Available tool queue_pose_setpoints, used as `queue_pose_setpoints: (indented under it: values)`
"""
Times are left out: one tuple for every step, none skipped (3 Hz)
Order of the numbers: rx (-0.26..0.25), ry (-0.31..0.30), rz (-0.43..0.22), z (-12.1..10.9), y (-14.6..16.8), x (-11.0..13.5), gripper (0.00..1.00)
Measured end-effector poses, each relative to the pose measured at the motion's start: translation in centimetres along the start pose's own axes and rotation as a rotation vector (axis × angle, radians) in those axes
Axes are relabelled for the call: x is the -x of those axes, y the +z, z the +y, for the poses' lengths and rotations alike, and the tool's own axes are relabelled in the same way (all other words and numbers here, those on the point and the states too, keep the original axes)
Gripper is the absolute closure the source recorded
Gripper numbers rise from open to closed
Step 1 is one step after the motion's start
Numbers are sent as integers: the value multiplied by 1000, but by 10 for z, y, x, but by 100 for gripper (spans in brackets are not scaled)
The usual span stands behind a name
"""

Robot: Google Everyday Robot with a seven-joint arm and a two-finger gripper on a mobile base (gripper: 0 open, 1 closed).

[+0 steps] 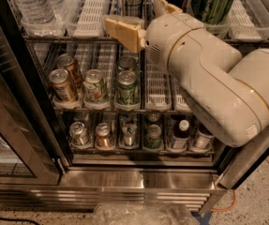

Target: Pick redbull can from top shelf of fridge

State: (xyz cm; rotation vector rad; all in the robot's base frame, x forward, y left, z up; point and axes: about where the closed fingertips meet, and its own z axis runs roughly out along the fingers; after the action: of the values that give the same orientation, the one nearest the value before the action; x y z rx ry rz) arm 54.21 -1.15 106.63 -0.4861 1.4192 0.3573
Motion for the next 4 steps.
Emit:
queue_pose_setpoints:
  values:
    - [7,-1,-3,0,5,1,21]
    - [7,-1,-3,1,5,1,8]
    - [7,-1,-3,1,5,1,26]
    - [7,-1,-3,1,5,1,31]
